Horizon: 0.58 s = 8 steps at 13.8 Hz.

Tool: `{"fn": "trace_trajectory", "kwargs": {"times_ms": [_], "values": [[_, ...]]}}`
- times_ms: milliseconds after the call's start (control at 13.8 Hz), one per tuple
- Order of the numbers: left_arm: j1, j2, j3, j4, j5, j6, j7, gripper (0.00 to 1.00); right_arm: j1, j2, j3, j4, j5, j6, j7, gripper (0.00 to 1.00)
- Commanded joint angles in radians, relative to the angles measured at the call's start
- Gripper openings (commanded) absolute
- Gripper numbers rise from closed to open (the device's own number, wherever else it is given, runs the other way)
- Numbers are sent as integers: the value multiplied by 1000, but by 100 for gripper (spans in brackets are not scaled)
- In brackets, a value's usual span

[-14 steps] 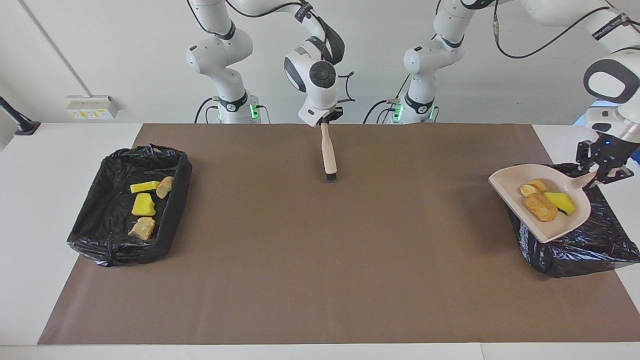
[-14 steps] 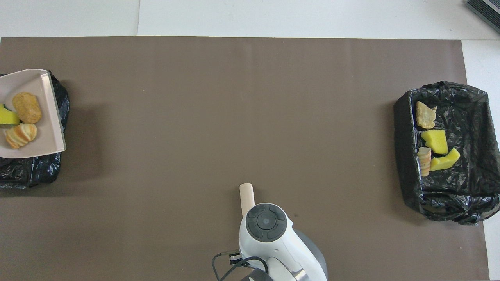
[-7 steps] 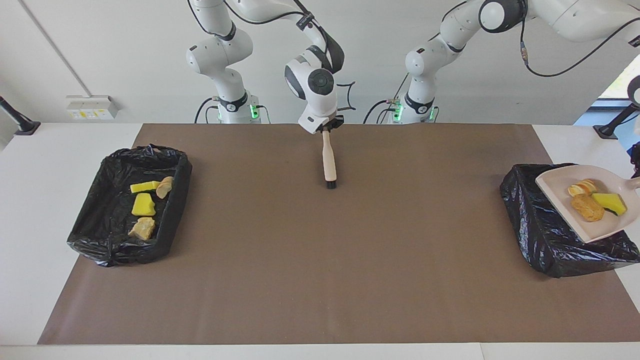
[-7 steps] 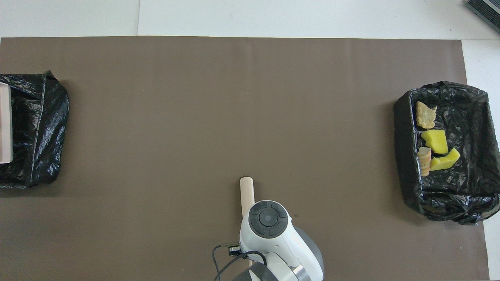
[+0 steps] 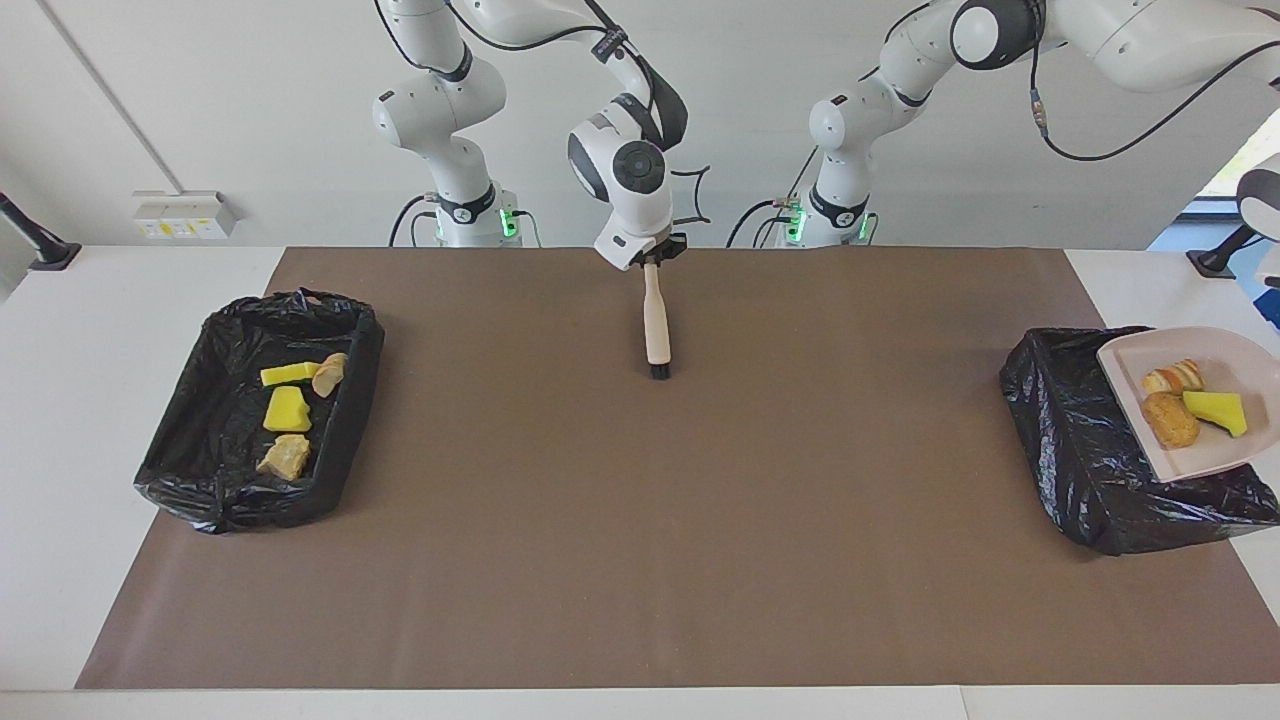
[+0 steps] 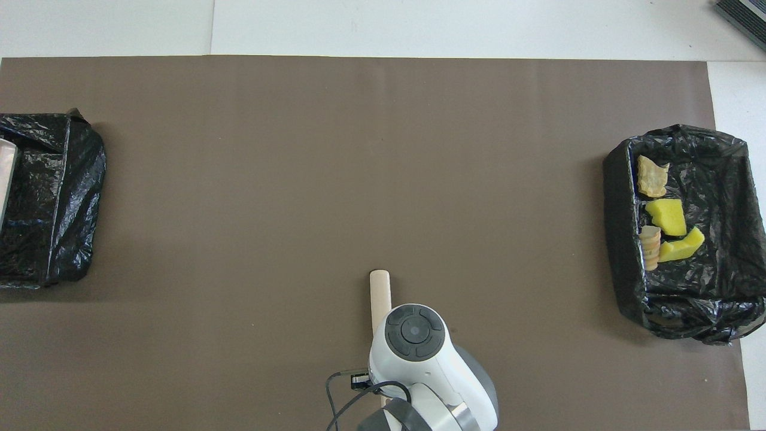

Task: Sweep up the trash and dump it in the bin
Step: 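Tip the dustpan over the trash bag with the left gripper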

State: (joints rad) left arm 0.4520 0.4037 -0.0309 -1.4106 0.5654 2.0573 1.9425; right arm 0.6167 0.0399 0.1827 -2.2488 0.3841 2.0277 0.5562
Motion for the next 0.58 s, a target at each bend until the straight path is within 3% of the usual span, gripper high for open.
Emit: {"fn": "trace_trajectory", "kwargs": {"times_ms": [0, 73, 145, 218, 291, 508], "values": [[-35, -9, 11, -10, 70, -23, -11, 0, -17, 20, 4, 11, 30, 20, 13, 5], [-50, -9, 12, -10, 108, -28, -13, 0, -18, 20, 4, 11, 30, 31, 11, 9], [-55, -9, 11, -7, 147, -38, -22, 0, -18, 20, 4, 11, 30, 37, 10, 26], [-55, -16, 11, -8, 168, -42, -39, 0, -18, 20, 4, 11, 29, 37, -4, 54], [-53, -17, 12, -8, 178, -43, -42, 0, -18, 20, 4, 11, 15, 37, -19, 100], [-33, -23, 16, -4, 198, -39, -63, 0, -25, 40, -6, 37, -10, 39, -47, 100]]}}
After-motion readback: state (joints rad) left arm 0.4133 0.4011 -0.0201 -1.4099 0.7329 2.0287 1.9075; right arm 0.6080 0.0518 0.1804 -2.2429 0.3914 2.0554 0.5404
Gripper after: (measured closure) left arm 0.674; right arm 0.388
